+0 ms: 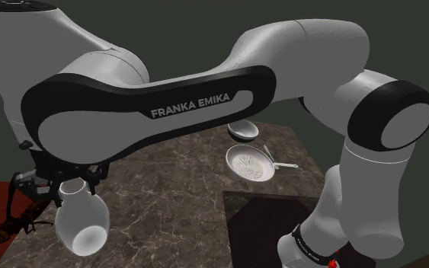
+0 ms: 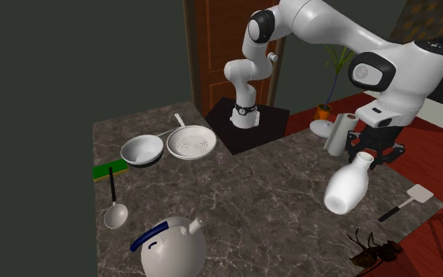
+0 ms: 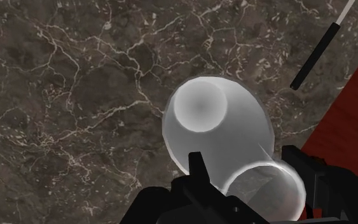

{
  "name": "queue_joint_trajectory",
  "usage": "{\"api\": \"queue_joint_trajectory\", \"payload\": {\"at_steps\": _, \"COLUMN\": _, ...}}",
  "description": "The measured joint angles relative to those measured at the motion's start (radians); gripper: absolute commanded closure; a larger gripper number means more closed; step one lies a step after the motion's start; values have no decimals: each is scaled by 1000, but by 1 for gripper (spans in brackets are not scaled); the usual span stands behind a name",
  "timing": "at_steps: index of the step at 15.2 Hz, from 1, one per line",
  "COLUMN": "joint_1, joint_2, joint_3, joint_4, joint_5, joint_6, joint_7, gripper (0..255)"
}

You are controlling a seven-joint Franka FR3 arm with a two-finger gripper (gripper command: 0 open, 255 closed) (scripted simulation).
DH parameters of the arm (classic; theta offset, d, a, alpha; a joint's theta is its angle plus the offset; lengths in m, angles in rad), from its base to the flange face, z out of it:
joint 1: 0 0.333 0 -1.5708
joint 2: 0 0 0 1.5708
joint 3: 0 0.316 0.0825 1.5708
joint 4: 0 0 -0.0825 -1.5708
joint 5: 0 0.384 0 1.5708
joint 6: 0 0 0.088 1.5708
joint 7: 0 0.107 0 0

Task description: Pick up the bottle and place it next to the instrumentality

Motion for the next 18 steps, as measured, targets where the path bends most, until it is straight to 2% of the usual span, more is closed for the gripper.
{"api": "queue_joint_trajectory", "payload": {"at_steps": 1, "joint_1": 0, "joint_2": 0, "joint_3": 0, "joint_4": 0, "joint_5": 0, "joint_6": 0, "joint_7": 0, "gripper": 0}}
{"api": "queue_joint_trajectory", "payload": {"at_steps": 7, "joint_1": 0, "joint_2": 0, "joint_3": 0, "joint_4": 0, "joint_5": 0, "joint_6": 0, "joint_7": 0, "gripper": 0}}
{"api": "queue_joint_trajectory", "payload": {"at_steps": 12, "joint_1": 6, "joint_2": -14, "joint_3": 4, "joint_4": 91, "joint_5": 7, "joint_6": -102, "joint_7": -5, "gripper": 0}}
{"api": "queue_joint_trajectory", "payload": {"at_steps": 18, "joint_1": 7, "joint_2": -12, "joint_3": 4, "joint_4": 111, "joint_5": 7, "joint_6": -121, "joint_7": -7, "gripper": 0}}
